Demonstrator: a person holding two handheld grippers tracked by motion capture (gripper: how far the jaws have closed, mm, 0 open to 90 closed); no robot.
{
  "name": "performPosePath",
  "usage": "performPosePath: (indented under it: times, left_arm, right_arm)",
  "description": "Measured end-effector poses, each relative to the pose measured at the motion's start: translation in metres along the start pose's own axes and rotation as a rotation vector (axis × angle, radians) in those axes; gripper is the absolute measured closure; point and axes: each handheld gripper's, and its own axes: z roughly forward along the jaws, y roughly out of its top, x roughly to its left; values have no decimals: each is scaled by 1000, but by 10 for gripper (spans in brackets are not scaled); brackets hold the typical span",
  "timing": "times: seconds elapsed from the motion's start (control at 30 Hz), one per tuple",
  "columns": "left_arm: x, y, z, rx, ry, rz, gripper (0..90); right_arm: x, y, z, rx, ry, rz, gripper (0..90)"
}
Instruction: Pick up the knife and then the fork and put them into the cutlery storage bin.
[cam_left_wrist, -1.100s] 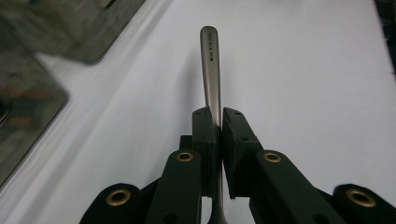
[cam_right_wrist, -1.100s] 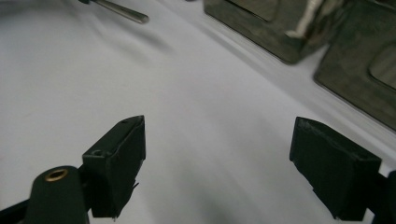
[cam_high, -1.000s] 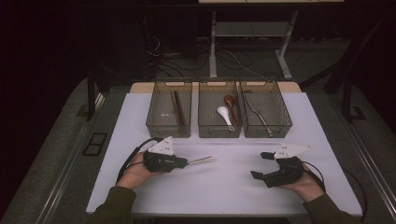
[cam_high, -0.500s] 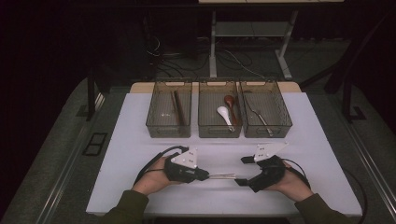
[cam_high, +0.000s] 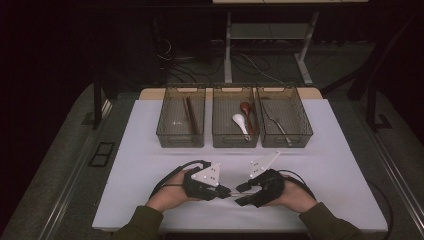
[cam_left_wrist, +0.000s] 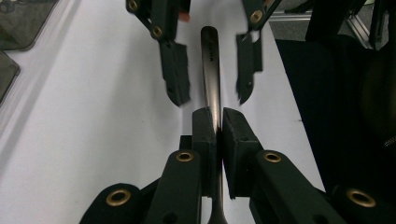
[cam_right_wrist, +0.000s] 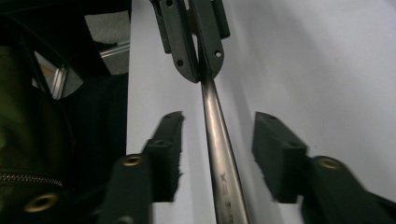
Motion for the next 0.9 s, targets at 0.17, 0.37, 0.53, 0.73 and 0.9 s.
performPosePath:
  times: [0.17, 0.37, 0.53, 0.73, 0.9]
  left_arm:
    - [-1, 0, 0, -1, -3, -1, 838]
    - [-1, -1, -1, 5, -3, -3, 837]
    - [0, -3, -1, -3, -2, -18, 856]
    - [3, -8, 0, -6, 12, -46, 718]
    - [5, -14, -7, -52, 56, -118, 545]
  right_arm:
    - [-3, 5, 9, 24, 28, -1, 706]
    - [-1, 9, 14, 49, 47, -21, 814]
    - [-1, 9, 14, 46, 50, -23, 867]
    - [-2, 8, 12, 42, 22, -27, 866]
    - [-5, 5, 10, 59, -18, -23, 866]
